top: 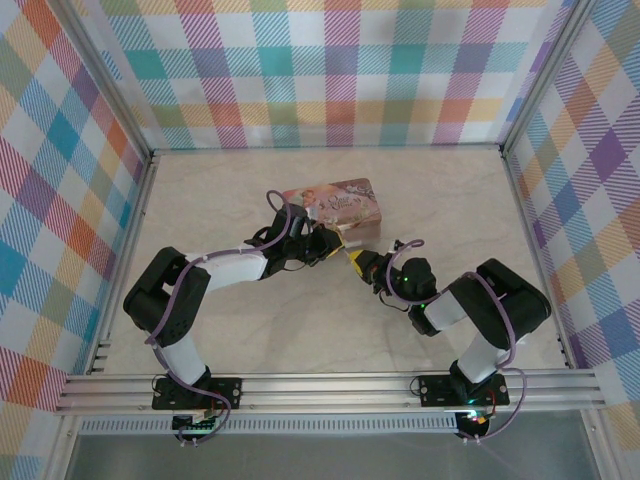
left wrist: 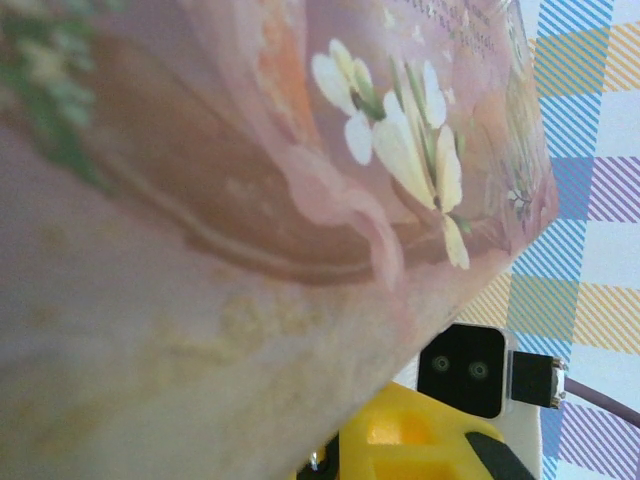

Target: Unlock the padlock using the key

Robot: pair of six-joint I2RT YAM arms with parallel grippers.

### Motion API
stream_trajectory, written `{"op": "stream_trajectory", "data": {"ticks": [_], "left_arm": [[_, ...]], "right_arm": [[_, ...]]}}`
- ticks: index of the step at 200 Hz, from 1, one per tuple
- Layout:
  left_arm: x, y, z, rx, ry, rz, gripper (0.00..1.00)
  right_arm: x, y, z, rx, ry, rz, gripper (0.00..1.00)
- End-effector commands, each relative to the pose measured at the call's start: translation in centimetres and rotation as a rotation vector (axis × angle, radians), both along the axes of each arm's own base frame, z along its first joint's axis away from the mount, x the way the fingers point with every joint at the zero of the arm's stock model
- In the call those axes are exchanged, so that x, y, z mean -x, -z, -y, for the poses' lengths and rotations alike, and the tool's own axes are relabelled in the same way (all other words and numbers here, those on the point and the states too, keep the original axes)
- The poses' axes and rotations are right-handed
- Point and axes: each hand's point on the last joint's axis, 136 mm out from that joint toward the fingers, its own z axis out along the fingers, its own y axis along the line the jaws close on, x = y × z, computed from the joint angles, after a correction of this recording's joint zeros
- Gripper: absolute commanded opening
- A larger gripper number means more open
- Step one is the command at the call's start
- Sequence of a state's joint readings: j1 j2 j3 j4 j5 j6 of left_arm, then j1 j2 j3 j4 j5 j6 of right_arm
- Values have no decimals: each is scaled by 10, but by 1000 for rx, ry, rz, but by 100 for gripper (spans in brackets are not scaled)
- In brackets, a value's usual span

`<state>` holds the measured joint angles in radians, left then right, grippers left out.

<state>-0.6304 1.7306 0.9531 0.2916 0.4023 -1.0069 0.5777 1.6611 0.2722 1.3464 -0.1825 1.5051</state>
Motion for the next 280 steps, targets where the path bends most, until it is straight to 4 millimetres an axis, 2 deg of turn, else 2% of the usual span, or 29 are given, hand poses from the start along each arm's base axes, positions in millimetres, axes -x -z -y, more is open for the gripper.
{"op": "stream_trajectory", "data": {"ticks": [1, 155, 280], "left_arm": [[-2, -20, 9, 68, 10, 43, 8], [-1, -21, 9, 81, 11, 43, 8], [1, -18, 9, 87, 13, 34, 8]], "right_arm": [[-4, -14, -5, -36, -2, 48, 0], [-8, -10, -8, -29, 7, 40, 0], [-11, -20, -6, -34, 27, 75, 0]]}}
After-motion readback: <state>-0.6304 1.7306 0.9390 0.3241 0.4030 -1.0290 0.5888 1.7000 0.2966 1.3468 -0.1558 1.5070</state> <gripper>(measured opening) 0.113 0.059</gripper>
